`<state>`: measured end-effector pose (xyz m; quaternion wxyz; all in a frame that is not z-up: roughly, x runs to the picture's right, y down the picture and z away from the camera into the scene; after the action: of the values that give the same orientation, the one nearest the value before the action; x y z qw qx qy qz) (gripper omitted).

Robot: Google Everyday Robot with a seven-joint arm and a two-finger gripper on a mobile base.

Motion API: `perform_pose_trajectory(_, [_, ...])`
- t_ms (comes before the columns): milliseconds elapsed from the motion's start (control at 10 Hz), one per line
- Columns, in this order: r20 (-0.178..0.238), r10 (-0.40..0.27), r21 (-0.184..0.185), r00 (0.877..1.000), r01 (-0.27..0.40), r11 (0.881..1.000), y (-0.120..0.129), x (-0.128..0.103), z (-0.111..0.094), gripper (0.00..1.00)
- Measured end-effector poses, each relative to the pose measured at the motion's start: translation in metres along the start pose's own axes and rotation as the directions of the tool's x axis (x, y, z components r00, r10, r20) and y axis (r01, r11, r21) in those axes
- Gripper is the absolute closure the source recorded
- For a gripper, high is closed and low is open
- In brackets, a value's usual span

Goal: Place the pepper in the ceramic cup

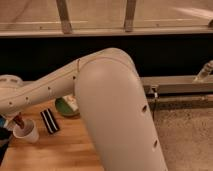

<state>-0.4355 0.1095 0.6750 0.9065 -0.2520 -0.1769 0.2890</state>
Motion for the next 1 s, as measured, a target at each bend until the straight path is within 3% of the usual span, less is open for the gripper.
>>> perform_pose_trajectory(700, [0.000,0.001,0.000,1.000,-0.001,1.000,-0.0001,0.0003,0.0000,0.30])
perform_pose_trajectory(800, [-0.001,0.001,0.000,1.000,-0.001,1.000,-0.0002,0.0004,0.0001,0.23])
perform_pose_trajectory(1000, [0.000,0.002,0.001,1.000,-0.002,1.000,-0.0005,0.0005,0.0000,0.20])
